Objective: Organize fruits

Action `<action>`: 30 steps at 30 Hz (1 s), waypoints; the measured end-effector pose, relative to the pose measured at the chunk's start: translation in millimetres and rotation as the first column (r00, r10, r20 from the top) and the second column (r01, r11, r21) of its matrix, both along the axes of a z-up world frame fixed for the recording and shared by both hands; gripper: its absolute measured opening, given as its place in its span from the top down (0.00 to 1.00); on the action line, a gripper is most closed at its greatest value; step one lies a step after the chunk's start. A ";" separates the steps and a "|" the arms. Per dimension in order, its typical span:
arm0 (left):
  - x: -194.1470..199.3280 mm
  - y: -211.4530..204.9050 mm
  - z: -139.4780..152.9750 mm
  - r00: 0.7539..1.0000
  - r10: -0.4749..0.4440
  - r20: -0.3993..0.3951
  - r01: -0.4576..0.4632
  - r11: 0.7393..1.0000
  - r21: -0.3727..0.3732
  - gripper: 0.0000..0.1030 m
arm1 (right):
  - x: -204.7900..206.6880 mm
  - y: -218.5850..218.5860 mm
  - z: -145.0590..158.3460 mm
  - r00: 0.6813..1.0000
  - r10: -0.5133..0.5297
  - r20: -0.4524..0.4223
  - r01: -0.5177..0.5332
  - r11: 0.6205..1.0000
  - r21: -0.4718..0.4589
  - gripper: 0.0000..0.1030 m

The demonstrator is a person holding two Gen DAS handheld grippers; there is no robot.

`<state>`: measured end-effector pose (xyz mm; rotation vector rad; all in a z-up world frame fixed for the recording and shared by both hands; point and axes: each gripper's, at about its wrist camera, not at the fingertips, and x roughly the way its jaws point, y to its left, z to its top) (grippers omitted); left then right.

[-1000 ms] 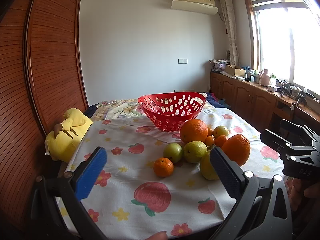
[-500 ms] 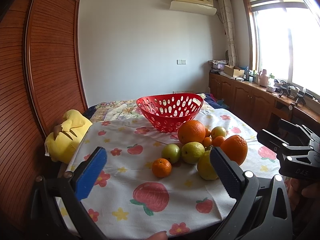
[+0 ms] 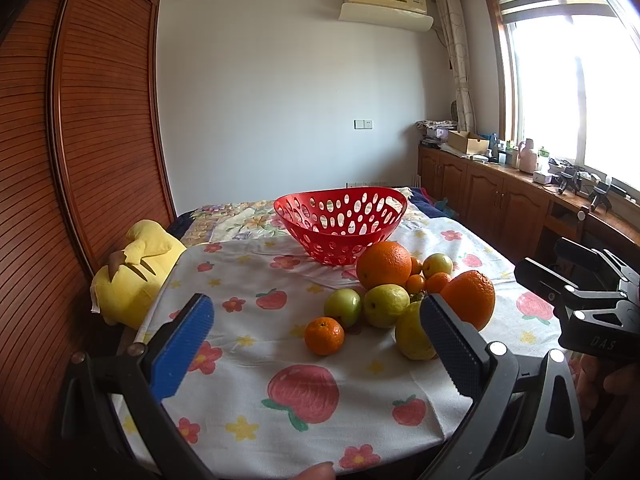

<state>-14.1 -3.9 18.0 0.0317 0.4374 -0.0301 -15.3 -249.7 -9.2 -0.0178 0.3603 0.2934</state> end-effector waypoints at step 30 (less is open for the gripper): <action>-1.8 0.0 -3.3 1.000 -0.009 -0.011 0.009 1.000 -0.005 0.00 | -0.7 1.3 -0.8 1.000 0.001 -0.004 -0.001 1.000 0.001 0.00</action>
